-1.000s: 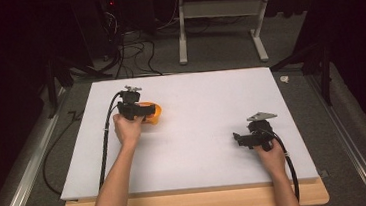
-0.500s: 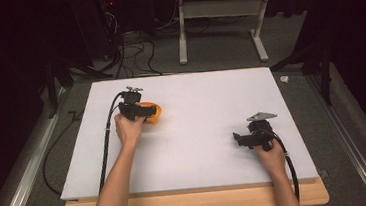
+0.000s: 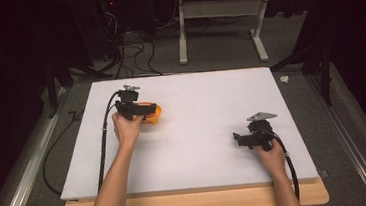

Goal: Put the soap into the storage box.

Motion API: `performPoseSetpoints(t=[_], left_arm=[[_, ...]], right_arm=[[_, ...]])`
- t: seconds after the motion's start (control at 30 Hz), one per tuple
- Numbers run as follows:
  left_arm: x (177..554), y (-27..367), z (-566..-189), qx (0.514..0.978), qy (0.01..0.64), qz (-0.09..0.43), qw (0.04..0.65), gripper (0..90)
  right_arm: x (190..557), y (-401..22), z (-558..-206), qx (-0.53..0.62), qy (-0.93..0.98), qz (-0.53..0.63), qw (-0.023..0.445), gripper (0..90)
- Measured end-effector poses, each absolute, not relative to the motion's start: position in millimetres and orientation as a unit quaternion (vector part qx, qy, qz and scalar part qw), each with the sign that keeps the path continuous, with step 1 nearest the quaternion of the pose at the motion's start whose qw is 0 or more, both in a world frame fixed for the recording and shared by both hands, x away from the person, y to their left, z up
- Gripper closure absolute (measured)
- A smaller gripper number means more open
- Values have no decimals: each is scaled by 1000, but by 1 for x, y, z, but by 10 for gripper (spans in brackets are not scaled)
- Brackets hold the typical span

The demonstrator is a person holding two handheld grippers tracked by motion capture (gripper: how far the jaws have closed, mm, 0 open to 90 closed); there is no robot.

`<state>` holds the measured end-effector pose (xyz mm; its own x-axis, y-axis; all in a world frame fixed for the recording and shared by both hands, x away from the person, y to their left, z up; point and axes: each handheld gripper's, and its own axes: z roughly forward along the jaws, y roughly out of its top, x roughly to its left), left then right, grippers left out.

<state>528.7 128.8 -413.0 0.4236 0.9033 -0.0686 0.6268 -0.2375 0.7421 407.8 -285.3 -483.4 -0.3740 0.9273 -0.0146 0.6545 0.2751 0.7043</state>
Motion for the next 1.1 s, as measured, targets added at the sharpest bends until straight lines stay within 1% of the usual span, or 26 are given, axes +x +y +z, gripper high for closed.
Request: performPoseSetpoints(t=[0.33,0.57,0.67,1.1], left_arm=[[518,132,-399,763,487,203,373,64],[504,133,-391,770,467,211,381,72],[499,135,-391,768,464,211,388,88],[479,146,-387,762,458,218,402,93]], right_arm=[[408,-285,-483,515,768,312,219,155],[408,-285,-483,515,768,311,218,155],[408,-285,-483,514,769,311,219,155],[408,-285,-483,514,769,311,218,154]])
